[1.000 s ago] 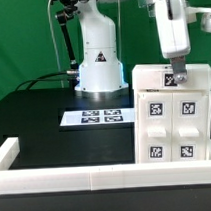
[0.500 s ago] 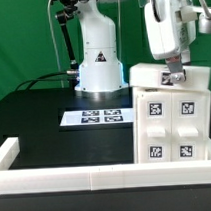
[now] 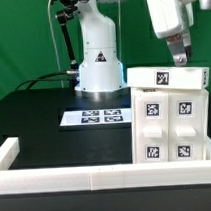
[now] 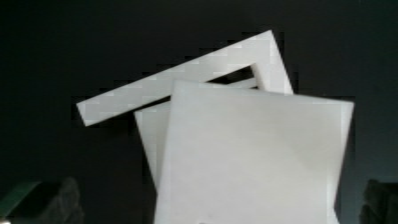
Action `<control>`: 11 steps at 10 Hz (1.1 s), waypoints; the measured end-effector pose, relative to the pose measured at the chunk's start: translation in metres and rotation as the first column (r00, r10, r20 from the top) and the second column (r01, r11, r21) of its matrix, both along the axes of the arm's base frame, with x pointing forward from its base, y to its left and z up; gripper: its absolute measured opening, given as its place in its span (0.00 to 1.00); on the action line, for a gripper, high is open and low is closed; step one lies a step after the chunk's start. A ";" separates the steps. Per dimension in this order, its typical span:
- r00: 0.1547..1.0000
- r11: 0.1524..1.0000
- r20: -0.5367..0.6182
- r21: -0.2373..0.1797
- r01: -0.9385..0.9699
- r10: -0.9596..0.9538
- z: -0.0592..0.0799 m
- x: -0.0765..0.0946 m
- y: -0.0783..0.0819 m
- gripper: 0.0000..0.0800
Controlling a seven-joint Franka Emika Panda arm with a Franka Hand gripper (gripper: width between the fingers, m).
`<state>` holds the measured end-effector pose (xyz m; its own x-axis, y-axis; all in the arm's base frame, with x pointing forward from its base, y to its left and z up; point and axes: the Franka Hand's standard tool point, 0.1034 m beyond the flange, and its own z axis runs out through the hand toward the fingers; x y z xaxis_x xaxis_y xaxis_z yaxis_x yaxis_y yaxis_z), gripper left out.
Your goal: Assemble cabinet
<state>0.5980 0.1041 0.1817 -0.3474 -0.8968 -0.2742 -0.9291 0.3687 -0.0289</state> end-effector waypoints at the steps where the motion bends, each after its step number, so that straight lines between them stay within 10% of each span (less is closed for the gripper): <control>1: 1.000 1.000 0.002 -0.003 -0.020 0.020 -0.002 -0.001 0.000 1.00; 4: 0.968 0.967 -0.008 -0.046 -0.250 0.249 -0.004 -0.003 0.003 1.00; 11: 0.501 0.498 0.026 -0.164 -0.852 0.865 0.004 0.005 0.012 1.00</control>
Offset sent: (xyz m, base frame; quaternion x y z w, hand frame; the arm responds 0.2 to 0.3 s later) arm 0.0093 -0.0036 -0.0044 -0.0572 0.0603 -0.1990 0.9765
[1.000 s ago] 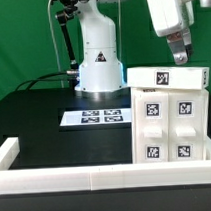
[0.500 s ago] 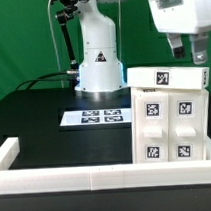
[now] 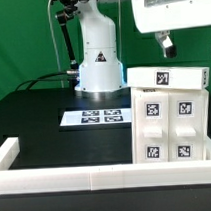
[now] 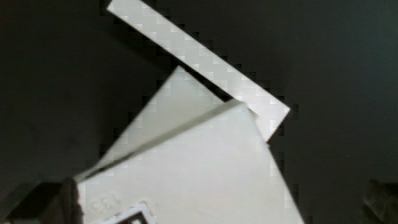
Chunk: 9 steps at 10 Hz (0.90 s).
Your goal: Assemble cabinet
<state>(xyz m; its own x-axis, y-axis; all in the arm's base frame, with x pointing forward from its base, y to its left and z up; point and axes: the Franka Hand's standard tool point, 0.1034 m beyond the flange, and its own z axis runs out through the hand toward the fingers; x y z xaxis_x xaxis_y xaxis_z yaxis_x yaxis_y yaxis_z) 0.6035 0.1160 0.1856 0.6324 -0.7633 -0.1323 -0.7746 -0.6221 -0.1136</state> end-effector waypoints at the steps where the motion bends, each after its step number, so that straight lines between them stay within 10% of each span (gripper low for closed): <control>1: 0.999 0.999 0.009 -0.001 -0.053 0.053 0.000 0.000 0.000 1.00; 4: 0.906 0.906 0.049 -0.076 -0.417 0.421 -0.001 0.000 -0.006 1.00; 9: 0.519 0.525 0.081 -0.133 -0.841 0.851 -0.001 0.003 -0.010 1.00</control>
Offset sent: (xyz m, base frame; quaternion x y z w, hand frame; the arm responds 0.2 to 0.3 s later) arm -0.0019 -0.0145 -0.0014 -0.0776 0.0913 -0.4164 0.9012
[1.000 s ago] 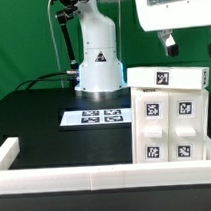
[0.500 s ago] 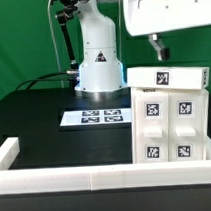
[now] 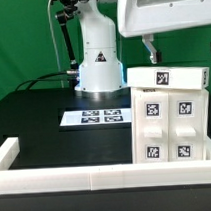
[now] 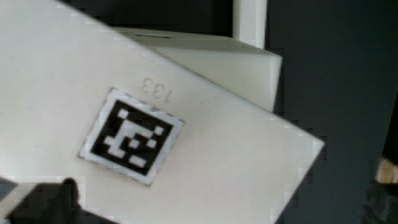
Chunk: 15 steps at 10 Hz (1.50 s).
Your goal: Assemble cabinet
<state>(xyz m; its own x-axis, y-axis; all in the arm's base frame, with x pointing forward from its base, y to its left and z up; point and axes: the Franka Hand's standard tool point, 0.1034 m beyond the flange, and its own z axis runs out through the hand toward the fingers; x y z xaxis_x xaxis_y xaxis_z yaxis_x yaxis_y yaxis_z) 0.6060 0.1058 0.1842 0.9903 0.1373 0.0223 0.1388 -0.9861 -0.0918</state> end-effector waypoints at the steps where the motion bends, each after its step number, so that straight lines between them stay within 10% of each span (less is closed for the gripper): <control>1: 0.995 0.995 0.009 -0.001 -0.097 0.097 -0.001 -0.001 0.000 1.00; 10: 0.695 0.698 0.065 -0.046 -0.714 0.716 -0.013 -0.004 -0.021 1.00; 15: 0.731 0.733 0.054 -0.039 -0.679 0.680 -0.024 -0.013 -0.026 1.00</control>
Offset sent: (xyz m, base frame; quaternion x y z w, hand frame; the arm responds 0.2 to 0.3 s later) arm 0.0092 -0.0013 0.0006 -0.0115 0.0141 -0.2810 0.9595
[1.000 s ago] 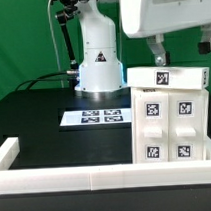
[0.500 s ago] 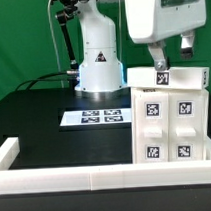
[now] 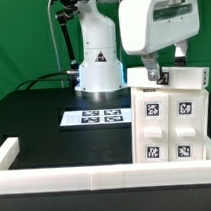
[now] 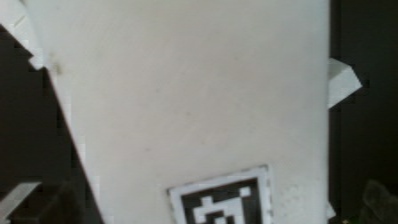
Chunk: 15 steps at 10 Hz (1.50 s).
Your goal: Assemble cabinet
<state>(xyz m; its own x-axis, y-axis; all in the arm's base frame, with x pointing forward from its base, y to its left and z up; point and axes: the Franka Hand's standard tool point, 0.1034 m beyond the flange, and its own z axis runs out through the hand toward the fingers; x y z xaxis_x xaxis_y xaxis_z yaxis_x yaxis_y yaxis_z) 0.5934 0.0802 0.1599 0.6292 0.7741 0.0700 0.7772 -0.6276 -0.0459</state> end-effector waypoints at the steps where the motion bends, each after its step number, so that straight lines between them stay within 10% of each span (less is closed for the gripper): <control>1: 1.000 1.000 0.000 0.000 0.001 -0.001 0.000 0.000 -0.001 1.00; 3: 1.000 1.000 0.000 0.000 0.002 -0.002 0.000 0.000 -0.001 0.70; 9: 0.954 0.955 -0.030 0.000 0.297 -0.297 0.001 0.000 -0.005 0.70; 15: 0.734 0.735 -0.051 0.008 0.678 -0.677 0.000 0.003 -0.003 0.70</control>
Offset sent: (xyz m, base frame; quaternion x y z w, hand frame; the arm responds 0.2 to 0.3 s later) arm 0.0000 0.0000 0.0000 0.0000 0.0000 0.0000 1.0000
